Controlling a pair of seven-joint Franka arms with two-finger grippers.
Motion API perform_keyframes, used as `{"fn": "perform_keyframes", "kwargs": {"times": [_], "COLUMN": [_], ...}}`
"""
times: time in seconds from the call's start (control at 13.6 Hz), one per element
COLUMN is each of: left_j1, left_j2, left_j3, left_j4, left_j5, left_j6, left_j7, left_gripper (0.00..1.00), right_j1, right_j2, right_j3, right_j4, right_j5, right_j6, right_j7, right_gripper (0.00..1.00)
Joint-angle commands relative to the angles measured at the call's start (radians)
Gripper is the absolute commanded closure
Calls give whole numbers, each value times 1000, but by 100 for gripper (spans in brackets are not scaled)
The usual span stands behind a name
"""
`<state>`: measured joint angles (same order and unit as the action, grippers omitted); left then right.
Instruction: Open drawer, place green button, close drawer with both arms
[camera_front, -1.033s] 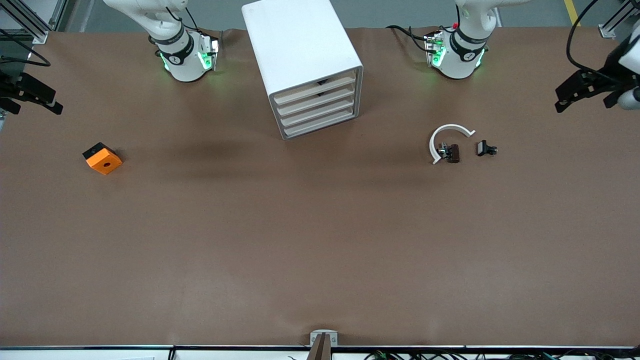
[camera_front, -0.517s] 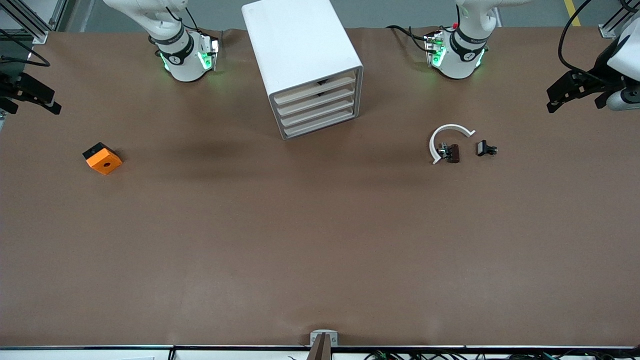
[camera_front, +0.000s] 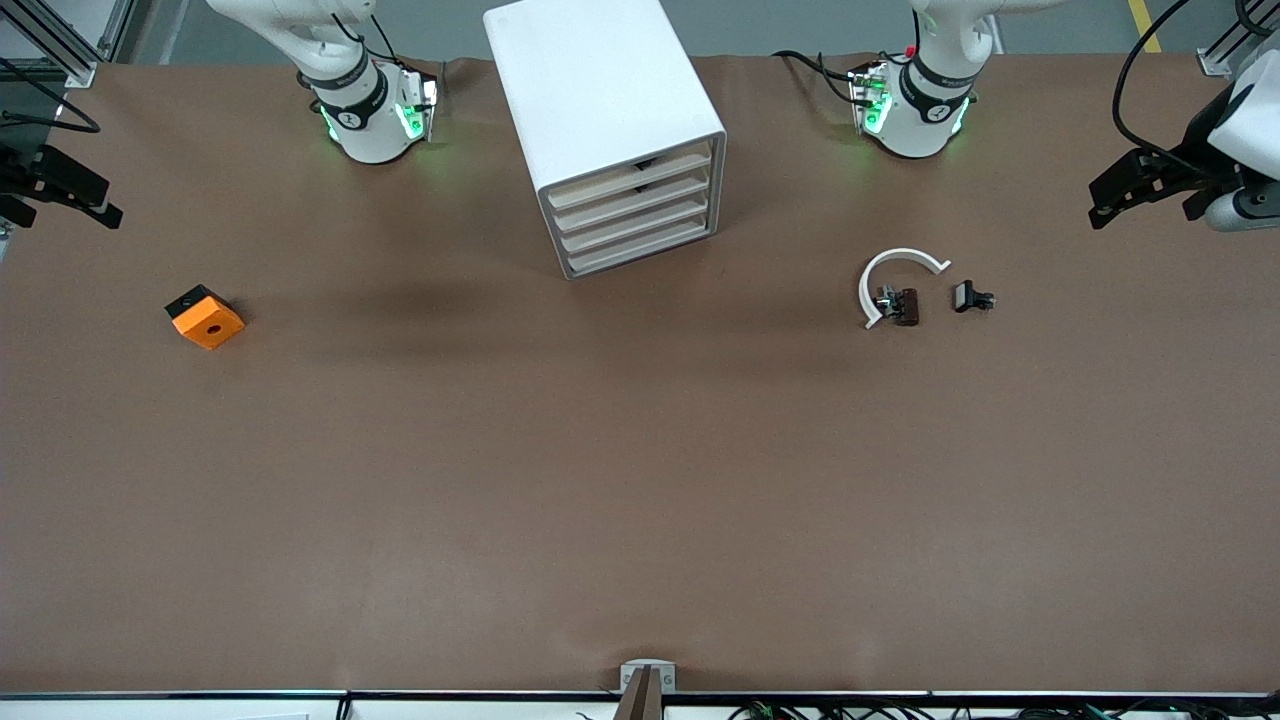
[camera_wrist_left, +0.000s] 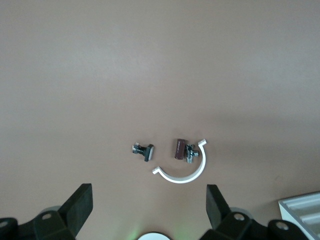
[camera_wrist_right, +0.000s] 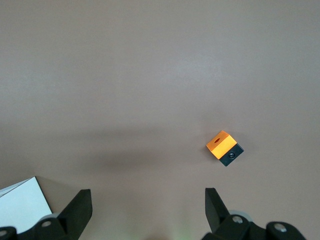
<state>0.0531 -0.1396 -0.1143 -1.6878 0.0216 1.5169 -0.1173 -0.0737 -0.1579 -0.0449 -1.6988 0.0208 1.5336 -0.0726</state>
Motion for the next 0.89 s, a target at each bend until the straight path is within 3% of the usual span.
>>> {"fn": "perform_keyframes", "kwargs": {"times": [0.0, 0.81], "left_j1": [8, 8], "left_j2": [3, 32], "left_j3": [10, 13], "left_j4": [17, 69], "left_j5": [-29, -14], "left_j6": [-33, -40], "left_j7": [1, 8], "left_gripper": [0, 0], "right_j1": [5, 5], "right_j2": [-31, -32], "right_j3": [2, 2], "right_j4": [-27, -27], "right_j5": [-12, -12], "right_j6": [11, 7], "right_j7": [1, 1], "right_gripper": [0, 0]}}
